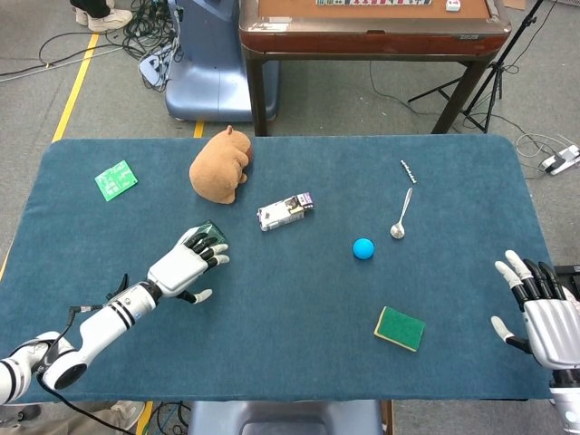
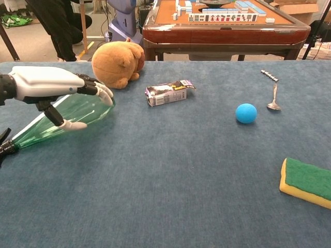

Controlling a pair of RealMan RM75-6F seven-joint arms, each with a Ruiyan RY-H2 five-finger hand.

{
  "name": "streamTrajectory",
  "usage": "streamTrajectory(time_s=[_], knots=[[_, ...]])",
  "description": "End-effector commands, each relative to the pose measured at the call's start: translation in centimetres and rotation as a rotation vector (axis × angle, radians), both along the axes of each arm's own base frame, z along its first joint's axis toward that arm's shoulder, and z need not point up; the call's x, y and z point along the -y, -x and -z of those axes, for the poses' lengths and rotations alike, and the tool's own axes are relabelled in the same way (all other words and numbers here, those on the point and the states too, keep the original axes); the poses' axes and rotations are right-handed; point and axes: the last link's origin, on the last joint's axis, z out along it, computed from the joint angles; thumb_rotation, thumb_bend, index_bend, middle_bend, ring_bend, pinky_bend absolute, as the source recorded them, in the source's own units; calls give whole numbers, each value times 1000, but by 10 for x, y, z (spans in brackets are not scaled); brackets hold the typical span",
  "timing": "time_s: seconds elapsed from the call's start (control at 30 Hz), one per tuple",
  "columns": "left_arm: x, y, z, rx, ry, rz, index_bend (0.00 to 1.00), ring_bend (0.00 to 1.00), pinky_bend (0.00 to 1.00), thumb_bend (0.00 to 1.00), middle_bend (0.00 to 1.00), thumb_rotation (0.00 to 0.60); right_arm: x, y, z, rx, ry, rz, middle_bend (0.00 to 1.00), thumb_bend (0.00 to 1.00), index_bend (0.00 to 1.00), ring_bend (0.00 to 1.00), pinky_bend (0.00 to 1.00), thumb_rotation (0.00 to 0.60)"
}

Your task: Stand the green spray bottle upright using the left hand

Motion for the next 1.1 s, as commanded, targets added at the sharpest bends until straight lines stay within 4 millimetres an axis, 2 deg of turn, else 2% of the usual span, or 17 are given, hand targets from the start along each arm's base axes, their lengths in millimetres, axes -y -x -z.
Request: streamTrajectory(time_s=[0.03, 0.33, 0.63, 1.1], knots=[[-13, 1, 5, -28, -12, -35, 173, 0, 0, 367, 103, 389, -1, 0, 0, 1, 2, 1, 55, 268, 114, 0, 0, 600], [-40, 14, -3, -64, -87, -151, 175, 0, 0, 367, 116, 352, -2, 3, -2, 2, 9, 7, 54, 269, 114, 0, 0, 600], [-65, 32, -21, -109, -186, -275, 176, 0, 0, 367, 123, 341, -1, 3, -2, 4, 8, 6, 55, 269, 114, 0, 0, 600], [-77, 68, -62, -214, -285, -452, 178, 0, 0, 367, 136, 334, 0, 0, -1, 4, 5, -5, 55, 268, 114, 0, 0, 600]])
